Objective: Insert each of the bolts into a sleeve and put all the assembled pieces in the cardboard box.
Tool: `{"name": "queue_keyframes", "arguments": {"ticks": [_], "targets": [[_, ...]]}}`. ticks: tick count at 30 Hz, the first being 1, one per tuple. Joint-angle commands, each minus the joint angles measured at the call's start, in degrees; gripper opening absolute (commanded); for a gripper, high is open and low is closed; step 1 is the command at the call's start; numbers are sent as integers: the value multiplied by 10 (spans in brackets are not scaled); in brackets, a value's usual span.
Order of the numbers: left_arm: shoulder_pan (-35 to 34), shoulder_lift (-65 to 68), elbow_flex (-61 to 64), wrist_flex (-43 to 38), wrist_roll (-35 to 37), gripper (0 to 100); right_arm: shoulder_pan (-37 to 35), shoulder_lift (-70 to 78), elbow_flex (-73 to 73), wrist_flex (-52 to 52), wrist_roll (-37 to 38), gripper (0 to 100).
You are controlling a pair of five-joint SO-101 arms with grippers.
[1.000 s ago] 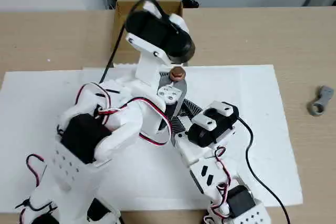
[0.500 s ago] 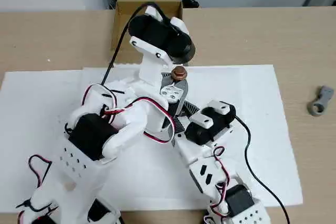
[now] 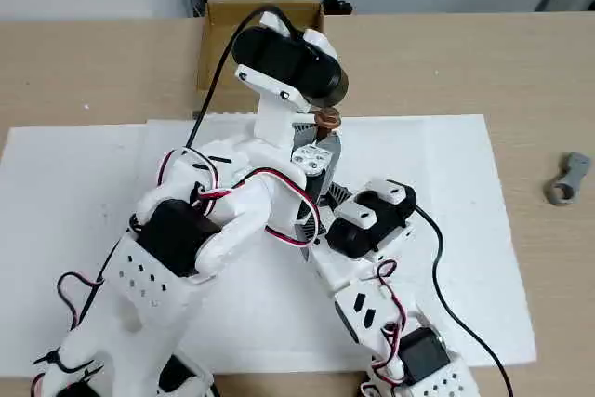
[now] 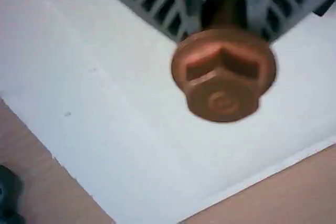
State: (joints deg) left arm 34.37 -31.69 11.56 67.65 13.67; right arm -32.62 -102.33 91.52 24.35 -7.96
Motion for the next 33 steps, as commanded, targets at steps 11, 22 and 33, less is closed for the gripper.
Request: {"name": "queue_keyframes", "arguments": {"ticks": [11,22,33], "targets": [[0,-3,2,-45,2,5,7,-4,-14,-15,-6,2],[0,-5,2,54,-6,5,7,-5,-15,-15,-6,2],[-1,-7,-2,95,-41,47,7,-1,-31,-16,-6,2]]}}
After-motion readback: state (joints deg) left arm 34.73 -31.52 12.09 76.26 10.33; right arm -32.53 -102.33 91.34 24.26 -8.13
